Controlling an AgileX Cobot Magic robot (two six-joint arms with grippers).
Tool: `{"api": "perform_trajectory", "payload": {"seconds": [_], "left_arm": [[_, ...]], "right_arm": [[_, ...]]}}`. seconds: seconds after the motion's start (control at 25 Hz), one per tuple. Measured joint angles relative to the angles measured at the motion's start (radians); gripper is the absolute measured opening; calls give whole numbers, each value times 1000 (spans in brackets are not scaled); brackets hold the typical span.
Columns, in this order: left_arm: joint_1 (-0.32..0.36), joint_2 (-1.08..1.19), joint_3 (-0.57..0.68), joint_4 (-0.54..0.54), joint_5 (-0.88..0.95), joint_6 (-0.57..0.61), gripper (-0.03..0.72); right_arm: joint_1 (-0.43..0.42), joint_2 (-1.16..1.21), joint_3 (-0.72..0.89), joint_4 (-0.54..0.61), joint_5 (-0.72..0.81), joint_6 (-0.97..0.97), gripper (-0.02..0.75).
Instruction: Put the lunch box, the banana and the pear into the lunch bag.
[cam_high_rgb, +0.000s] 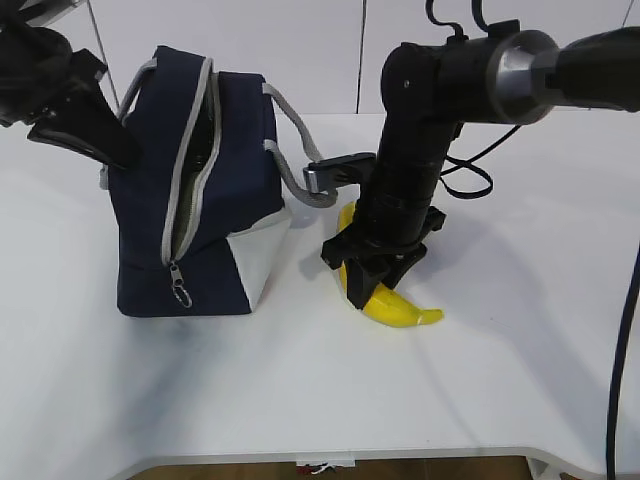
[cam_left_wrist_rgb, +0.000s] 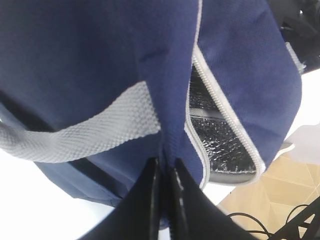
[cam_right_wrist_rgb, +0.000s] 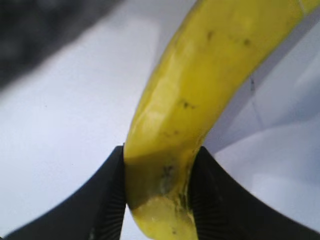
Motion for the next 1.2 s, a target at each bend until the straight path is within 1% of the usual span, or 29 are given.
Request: {"api": "perform_trajectory", "payload": {"seconds": [0.56,1.2], "left_arm": [[0,0,0,0,0,0,-6],[0,0,0,0,-22,0,-6]], "right_arm": [[0,-21,-2,-4,15,53,298],[0,-216,-2,55,28,64,298]]}}
